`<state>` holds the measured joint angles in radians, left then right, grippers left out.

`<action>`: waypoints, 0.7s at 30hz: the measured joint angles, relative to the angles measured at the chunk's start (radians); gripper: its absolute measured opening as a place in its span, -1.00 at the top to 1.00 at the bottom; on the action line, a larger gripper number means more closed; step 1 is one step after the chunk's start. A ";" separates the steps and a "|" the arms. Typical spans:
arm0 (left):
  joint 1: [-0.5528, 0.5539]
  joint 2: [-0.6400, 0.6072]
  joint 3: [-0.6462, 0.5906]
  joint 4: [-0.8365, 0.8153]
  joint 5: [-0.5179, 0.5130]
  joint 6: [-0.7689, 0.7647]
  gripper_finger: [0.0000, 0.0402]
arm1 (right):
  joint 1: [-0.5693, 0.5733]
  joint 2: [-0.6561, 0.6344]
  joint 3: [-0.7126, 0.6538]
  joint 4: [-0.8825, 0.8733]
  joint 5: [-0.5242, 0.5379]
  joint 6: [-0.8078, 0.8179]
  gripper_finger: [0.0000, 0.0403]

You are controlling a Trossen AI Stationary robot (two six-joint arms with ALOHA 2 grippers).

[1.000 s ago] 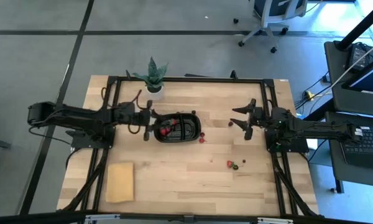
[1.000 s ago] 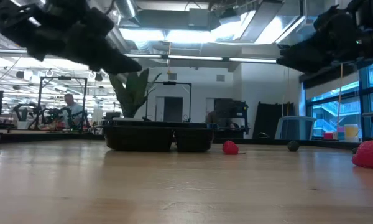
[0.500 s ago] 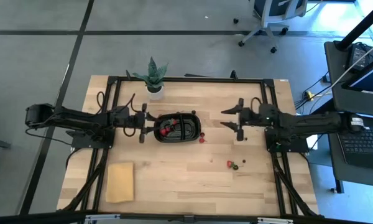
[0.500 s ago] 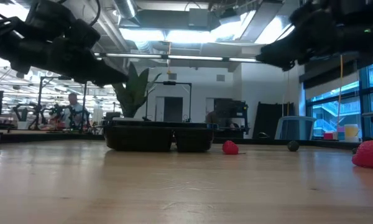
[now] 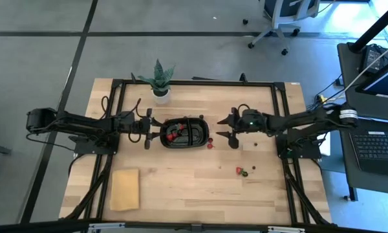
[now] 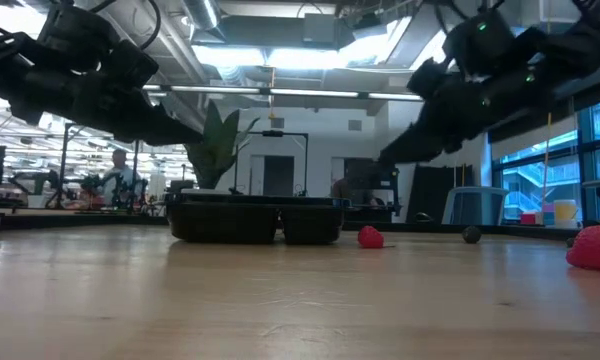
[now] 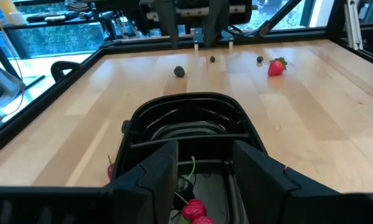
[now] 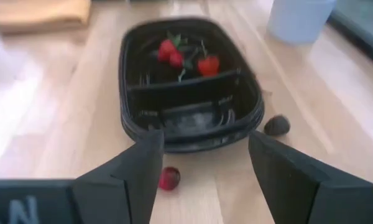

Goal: Pick and placing Produce into tupperware
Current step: Put the bottom red cherry into the black bin

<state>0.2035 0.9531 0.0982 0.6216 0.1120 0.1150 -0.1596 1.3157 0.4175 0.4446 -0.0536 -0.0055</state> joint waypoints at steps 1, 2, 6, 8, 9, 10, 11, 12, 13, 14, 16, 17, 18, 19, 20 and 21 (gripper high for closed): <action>0.000 0.000 0.000 0.000 0.000 0.000 0.27 | 0.000 0.021 0.006 0.000 0.000 0.000 -0.18; 0.000 0.000 0.000 -0.001 0.000 0.000 0.27 | 0.000 0.040 0.010 0.001 0.000 -0.001 -0.18; 0.000 0.000 0.000 -0.005 0.000 0.000 0.27 | 0.000 0.121 0.036 0.001 0.000 -0.001 -0.18; 0.000 0.000 0.000 -0.008 0.000 0.000 0.27 | 0.000 0.159 0.047 0.003 0.000 -0.002 -0.18; 0.000 0.001 0.000 -0.008 0.000 0.000 0.27 | 0.000 0.175 0.049 0.003 0.000 -0.002 -0.18; 0.000 0.002 0.000 -0.008 0.000 0.000 0.27 | 0.000 0.191 0.052 0.004 0.000 -0.002 -0.18; 0.000 0.003 0.000 -0.010 0.000 0.000 0.27 | 0.000 0.206 0.054 0.009 0.000 -0.002 -0.18; 0.000 0.003 0.000 -0.010 0.000 0.000 0.27 | 0.000 0.218 0.056 0.011 0.000 -0.002 -0.18; 0.000 0.003 0.000 -0.010 0.000 0.000 0.27 | 0.000 0.228 0.056 0.011 0.000 0.000 -0.18; 0.000 0.003 0.000 -0.010 0.000 0.000 0.27 | 0.000 0.239 0.056 0.013 0.000 0.000 -0.18; 0.000 0.003 0.000 -0.010 0.000 0.000 0.27 | 0.006 0.258 0.056 0.018 0.000 0.002 -0.18; 0.000 0.003 0.000 -0.010 0.000 0.000 0.27 | 0.011 0.268 0.055 0.026 0.000 0.002 -0.18; 0.000 0.003 0.000 -0.011 0.000 0.000 0.27 | 0.019 0.278 0.055 0.042 0.001 0.001 -0.18; 0.000 0.003 0.000 -0.011 0.000 0.000 0.27 | 0.027 0.287 0.055 0.056 0.000 0.001 -0.18; 0.000 0.003 0.000 -0.011 0.000 0.000 0.27 | 0.035 0.298 0.055 0.074 0.000 0.000 -0.18; 0.000 0.003 0.000 -0.011 0.000 0.000 0.27 | 0.042 0.308 0.055 0.093 -0.001 -0.001 -0.18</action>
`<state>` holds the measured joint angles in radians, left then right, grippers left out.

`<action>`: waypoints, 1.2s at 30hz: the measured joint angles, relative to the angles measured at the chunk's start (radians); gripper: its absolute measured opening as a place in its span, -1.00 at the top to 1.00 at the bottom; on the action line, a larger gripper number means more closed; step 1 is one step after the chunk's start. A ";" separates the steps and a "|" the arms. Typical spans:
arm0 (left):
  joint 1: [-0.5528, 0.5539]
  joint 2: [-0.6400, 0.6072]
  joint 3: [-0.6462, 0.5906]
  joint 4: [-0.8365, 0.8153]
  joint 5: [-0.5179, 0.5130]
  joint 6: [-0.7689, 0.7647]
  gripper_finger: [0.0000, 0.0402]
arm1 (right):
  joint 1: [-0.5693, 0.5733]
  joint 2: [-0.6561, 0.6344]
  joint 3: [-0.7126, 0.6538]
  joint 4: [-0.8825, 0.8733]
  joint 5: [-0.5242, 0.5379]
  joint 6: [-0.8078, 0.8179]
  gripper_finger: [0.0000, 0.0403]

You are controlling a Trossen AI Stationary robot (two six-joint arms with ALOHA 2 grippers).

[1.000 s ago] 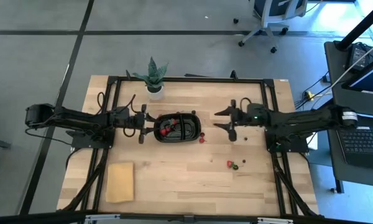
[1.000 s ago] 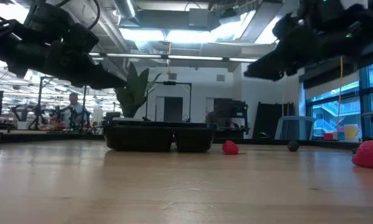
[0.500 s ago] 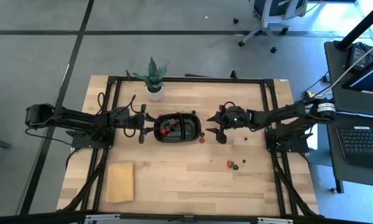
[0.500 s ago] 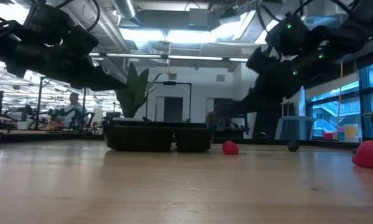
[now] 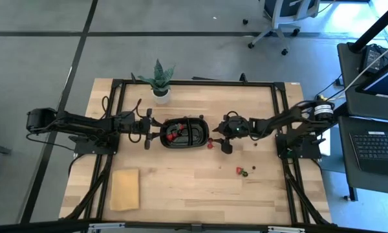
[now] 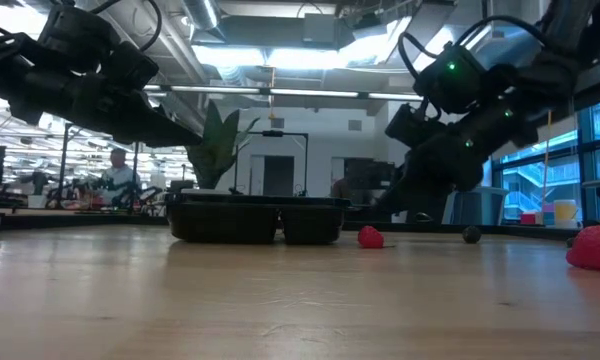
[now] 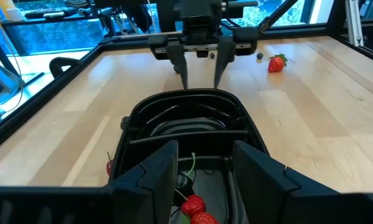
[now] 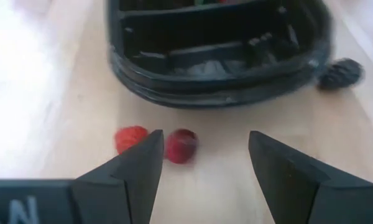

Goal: Pick and placing Produce into tupperware
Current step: Put the bottom red cherry into the black bin

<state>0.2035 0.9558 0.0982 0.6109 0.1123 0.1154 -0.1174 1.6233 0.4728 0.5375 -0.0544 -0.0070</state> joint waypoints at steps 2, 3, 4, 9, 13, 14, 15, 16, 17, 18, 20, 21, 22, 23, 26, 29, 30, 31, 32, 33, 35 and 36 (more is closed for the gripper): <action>0.000 0.000 0.000 0.000 0.000 0.000 0.27 | 0.008 0.019 0.000 0.036 0.000 -0.003 -0.18; 0.000 0.000 0.000 0.000 0.000 0.000 0.27 | 0.011 0.025 0.000 0.044 0.001 -0.003 -0.18; 0.000 0.000 0.000 0.000 0.000 0.000 0.27 | 0.013 0.033 0.000 0.054 0.001 -0.002 -0.18; 0.000 0.000 0.000 -0.001 0.000 0.000 0.27 | 0.021 0.065 0.000 0.091 0.001 0.002 -0.18; 0.000 0.000 0.000 -0.004 0.000 0.000 0.27 | 0.021 0.095 0.000 0.118 0.001 0.002 -0.18; 0.000 0.000 0.000 -0.005 0.000 0.000 0.27 | 0.021 0.099 0.000 0.119 0.002 0.002 -0.18; 0.000 0.000 0.000 -0.006 0.000 0.000 0.27 | 0.021 0.107 0.000 0.129 0.007 0.002 -0.18; 0.000 0.000 0.000 -0.006 0.000 0.000 0.27 | 0.021 0.112 0.002 0.131 0.016 0.003 -0.18; 0.000 0.000 0.000 -0.006 0.000 0.000 0.27 | 0.021 0.117 0.002 0.132 0.019 0.004 -0.18; 0.000 0.000 0.000 -0.007 0.000 0.000 0.27 | 0.021 0.123 0.002 0.139 0.019 0.005 -0.18; 0.000 0.000 0.001 -0.009 0.000 0.000 0.27 | 0.021 0.133 0.002 0.155 0.020 0.005 -0.18; 0.000 0.000 0.001 -0.009 0.000 0.000 0.27 | 0.021 0.137 0.002 0.161 0.020 0.006 -0.18; 0.000 0.000 0.001 -0.010 0.000 0.000 0.27 | 0.021 0.140 0.002 0.161 0.020 0.006 -0.18; 0.000 0.000 0.001 -0.012 0.000 0.000 0.27 | 0.021 0.147 0.003 0.163 0.020 0.005 -0.18; 0.000 0.000 0.001 -0.012 0.000 0.000 0.27 | 0.021 0.168 0.015 0.160 0.020 0.005 -0.18; 0.000 0.000 0.001 -0.016 0.000 0.000 0.27 | 0.021 0.195 0.041 0.156 0.019 0.006 -0.18; 0.000 0.000 0.001 -0.017 0.000 0.000 0.27 | 0.021 0.206 0.049 0.151 0.020 0.005 -0.18; 0.000 0.000 0.001 -0.018 0.000 0.000 0.27 | 0.021 0.215 0.060 0.147 0.021 0.004 -0.18; 0.000 0.000 0.001 -0.019 0.000 0.000 0.27 | 0.021 0.224 0.073 0.143 0.021 0.004 -0.18; 0.000 0.000 0.001 -0.021 0.000 0.000 0.27 | 0.021 0.234 0.082 0.135 0.021 0.003 -0.17; 0.000 0.000 0.001 -0.022 0.000 0.000 0.27 | 0.021 0.243 0.098 0.111 0.023 0.002 -0.14; 0.000 0.000 0.001 -0.024 0.000 0.000 0.27 | 0.021 0.243 0.104 0.096 0.023 0.002 -0.11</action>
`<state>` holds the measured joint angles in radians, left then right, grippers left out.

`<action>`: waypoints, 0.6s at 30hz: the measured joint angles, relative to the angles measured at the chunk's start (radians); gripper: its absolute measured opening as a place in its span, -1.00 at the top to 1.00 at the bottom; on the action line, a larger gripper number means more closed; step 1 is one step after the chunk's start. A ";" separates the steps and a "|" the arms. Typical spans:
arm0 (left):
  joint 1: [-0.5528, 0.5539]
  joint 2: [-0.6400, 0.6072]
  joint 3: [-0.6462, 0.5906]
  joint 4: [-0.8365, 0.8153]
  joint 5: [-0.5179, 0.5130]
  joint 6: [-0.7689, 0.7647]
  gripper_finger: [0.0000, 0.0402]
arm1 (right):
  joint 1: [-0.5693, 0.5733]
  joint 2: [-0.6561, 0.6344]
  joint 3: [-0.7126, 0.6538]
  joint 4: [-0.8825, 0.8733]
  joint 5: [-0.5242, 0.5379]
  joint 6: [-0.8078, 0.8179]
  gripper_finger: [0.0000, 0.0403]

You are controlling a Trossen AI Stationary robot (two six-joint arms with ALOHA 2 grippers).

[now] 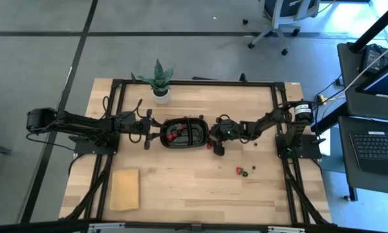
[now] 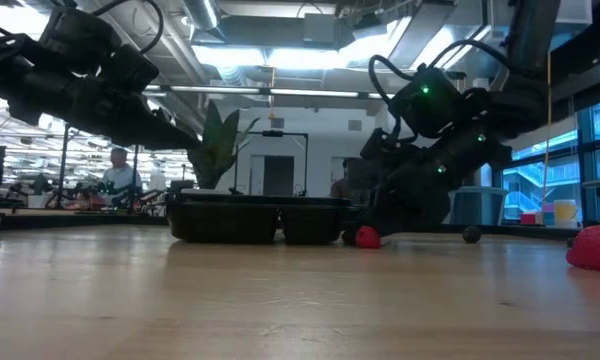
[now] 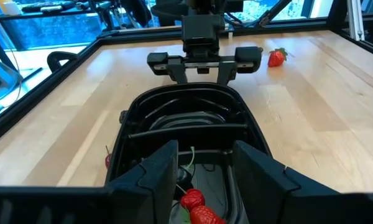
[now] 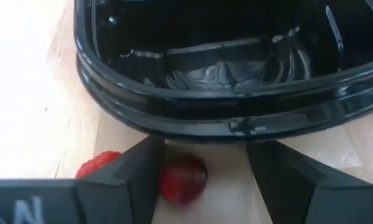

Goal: Pick and placing Produce into tupperware
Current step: Put the bottom red cherry into the black bin

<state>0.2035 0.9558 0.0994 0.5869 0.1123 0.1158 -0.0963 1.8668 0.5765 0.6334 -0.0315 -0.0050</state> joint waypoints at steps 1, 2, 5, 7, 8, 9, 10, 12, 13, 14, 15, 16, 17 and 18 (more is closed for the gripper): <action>0.000 0.000 0.000 -0.003 0.000 0.000 0.27 | 0.000 0.000 0.004 -0.014 0.000 0.001 -0.08; 0.000 0.000 0.000 -0.008 0.000 0.000 0.27 | 0.000 -0.001 0.004 -0.018 0.000 0.001 -0.05; 0.000 0.000 0.000 -0.018 0.000 0.000 0.27 | -0.001 0.000 0.004 -0.020 0.001 0.000 0.06; 0.000 0.000 0.000 -0.024 0.000 0.000 0.27 | -0.001 0.000 0.004 -0.025 0.002 0.001 0.14; 0.000 0.000 0.000 -0.025 0.000 -0.001 0.27 | -0.002 0.000 0.004 -0.028 0.003 0.001 0.17; 0.000 0.000 0.000 -0.027 0.000 -0.001 0.27 | -0.002 0.000 0.003 -0.029 0.003 0.001 0.21; 0.000 0.000 0.000 -0.029 0.000 -0.002 0.27 | -0.002 0.000 0.003 -0.029 0.003 0.001 0.25; 0.000 0.000 0.000 -0.030 0.000 -0.002 0.27 | -0.002 0.001 0.003 -0.030 0.003 0.001 0.32; 0.000 0.000 0.000 -0.030 0.000 -0.002 0.27 | -0.002 0.001 0.003 -0.031 0.003 0.001 0.36; 0.000 0.000 0.000 -0.030 0.000 -0.002 0.27 | -0.002 0.001 0.003 -0.030 0.003 0.001 0.40; 0.000 0.000 0.000 -0.030 0.000 -0.003 0.27 | -0.002 0.001 0.003 -0.030 0.003 0.001 0.44; 0.000 0.000 0.000 -0.030 0.000 -0.006 0.27 | -0.002 0.002 0.003 -0.030 0.003 0.001 0.48; 0.000 0.000 0.000 -0.031 0.000 -0.008 0.27 | -0.002 0.001 0.003 -0.030 0.002 0.001 0.51; 0.000 0.000 0.000 -0.033 0.000 -0.008 0.27 | -0.002 0.000 0.002 -0.030 0.000 0.001 0.55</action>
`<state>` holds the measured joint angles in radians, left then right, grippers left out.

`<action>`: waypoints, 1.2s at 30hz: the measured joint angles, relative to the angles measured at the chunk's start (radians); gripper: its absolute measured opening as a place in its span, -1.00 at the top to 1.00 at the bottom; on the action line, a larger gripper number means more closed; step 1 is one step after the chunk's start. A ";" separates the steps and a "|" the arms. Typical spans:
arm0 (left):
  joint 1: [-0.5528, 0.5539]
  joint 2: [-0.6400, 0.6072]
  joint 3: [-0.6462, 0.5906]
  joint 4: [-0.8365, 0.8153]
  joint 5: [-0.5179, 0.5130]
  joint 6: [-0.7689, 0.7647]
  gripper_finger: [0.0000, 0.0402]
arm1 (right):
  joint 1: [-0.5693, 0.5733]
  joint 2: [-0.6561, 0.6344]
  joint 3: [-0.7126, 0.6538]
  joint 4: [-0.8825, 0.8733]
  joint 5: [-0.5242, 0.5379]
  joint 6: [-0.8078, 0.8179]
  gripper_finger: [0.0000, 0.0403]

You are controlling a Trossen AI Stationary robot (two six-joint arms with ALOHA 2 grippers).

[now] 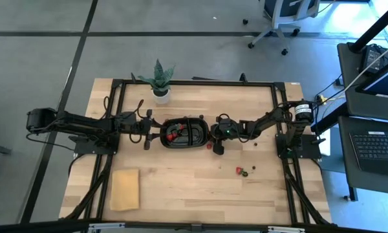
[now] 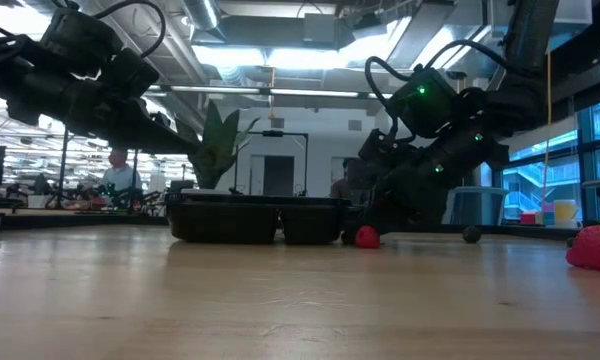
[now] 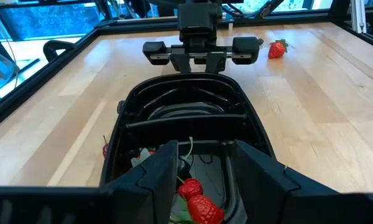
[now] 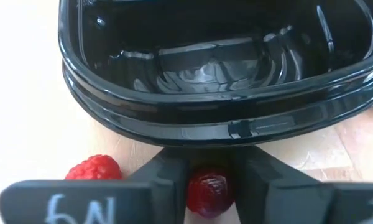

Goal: Pick and placing Produce into tupperware
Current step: Put the bottom red cherry into the black bin

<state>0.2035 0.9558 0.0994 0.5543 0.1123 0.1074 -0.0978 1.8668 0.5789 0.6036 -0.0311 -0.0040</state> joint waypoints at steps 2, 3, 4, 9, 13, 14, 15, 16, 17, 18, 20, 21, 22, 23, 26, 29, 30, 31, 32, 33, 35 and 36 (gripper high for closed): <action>0.000 0.000 0.000 -0.003 0.000 0.000 0.27 | 0.000 0.000 0.000 0.000 -0.002 0.000 0.61; 0.000 0.000 0.000 -0.003 0.000 0.000 0.27 | 0.000 0.000 -0.001 0.000 -0.004 0.000 0.64; 0.000 0.000 0.000 -0.003 0.000 0.000 0.27 | 0.000 -0.003 -0.001 -0.001 -0.004 0.000 0.65; 0.000 0.000 0.000 -0.004 0.000 -0.001 0.27 | 0.001 -0.036 -0.002 -0.043 -0.007 0.000 0.67; 0.000 0.000 0.000 -0.005 0.000 -0.001 0.27 | 0.002 -0.096 -0.007 -0.120 -0.016 0.000 0.68; 0.000 0.000 0.000 -0.005 0.000 -0.001 0.27 | 0.002 -0.113 -0.008 -0.144 -0.016 0.001 0.69; 0.000 0.000 0.000 -0.006 0.000 -0.002 0.27 | 0.002 -0.129 -0.008 -0.165 -0.014 0.003 0.69; 0.000 0.000 0.000 -0.007 0.000 -0.002 0.27 | 0.002 -0.147 -0.008 -0.182 -0.003 0.004 0.69; 0.000 0.000 0.000 -0.008 0.000 -0.002 0.27 | 0.002 -0.169 -0.007 -0.208 0.007 0.006 0.69; 0.000 0.000 0.000 -0.008 0.000 -0.002 0.27 | 0.002 -0.187 -0.007 -0.227 0.019 0.008 0.69; 0.000 0.000 0.000 -0.008 0.000 -0.002 0.27 | 0.002 -0.221 -0.006 -0.271 0.042 0.022 0.69; 0.000 0.000 0.000 -0.008 0.000 -0.002 0.27 | 0.002 -0.240 -0.006 -0.285 0.051 0.026 0.70; 0.000 0.000 0.000 -0.009 0.000 -0.002 0.27 | 0.002 -0.262 -0.006 -0.296 0.057 0.026 0.70; 0.000 0.000 0.000 -0.009 0.000 -0.002 0.27 | 0.002 -0.282 -0.006 -0.304 0.062 0.026 0.70; 0.000 0.000 0.000 -0.009 0.000 -0.002 0.27 | 0.002 -0.343 -0.006 -0.337 0.101 0.025 0.70; 0.000 0.000 0.000 -0.009 0.000 -0.002 0.27 | 0.001 -0.397 -0.005 -0.330 0.166 0.021 0.70; 0.000 0.000 0.000 -0.010 0.000 -0.002 0.27 | -0.001 -0.410 -0.005 -0.317 0.176 0.014 0.70; 0.000 0.000 0.000 -0.010 0.000 -0.002 0.27 | -0.003 -0.420 -0.005 -0.292 0.179 0.000 0.70; 0.000 0.000 0.000 -0.011 0.000 -0.002 0.27 | -0.004 -0.426 -0.005 -0.254 0.179 -0.008 0.70; 0.000 0.000 0.000 -0.011 0.000 -0.002 0.27 | -0.005 -0.430 -0.005 -0.209 0.177 -0.024 0.70; 0.000 0.000 0.000 -0.011 0.000 -0.002 0.27 | -0.004 -0.429 -0.004 -0.107 0.155 -0.057 0.70; 0.000 0.000 0.000 -0.011 0.000 -0.002 0.27 | -0.004 -0.425 -0.004 -0.054 0.141 -0.073 0.70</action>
<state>0.2032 0.9558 0.0994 0.5438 0.1123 0.1059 -0.1017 1.4416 0.5751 0.5496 0.1099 -0.0766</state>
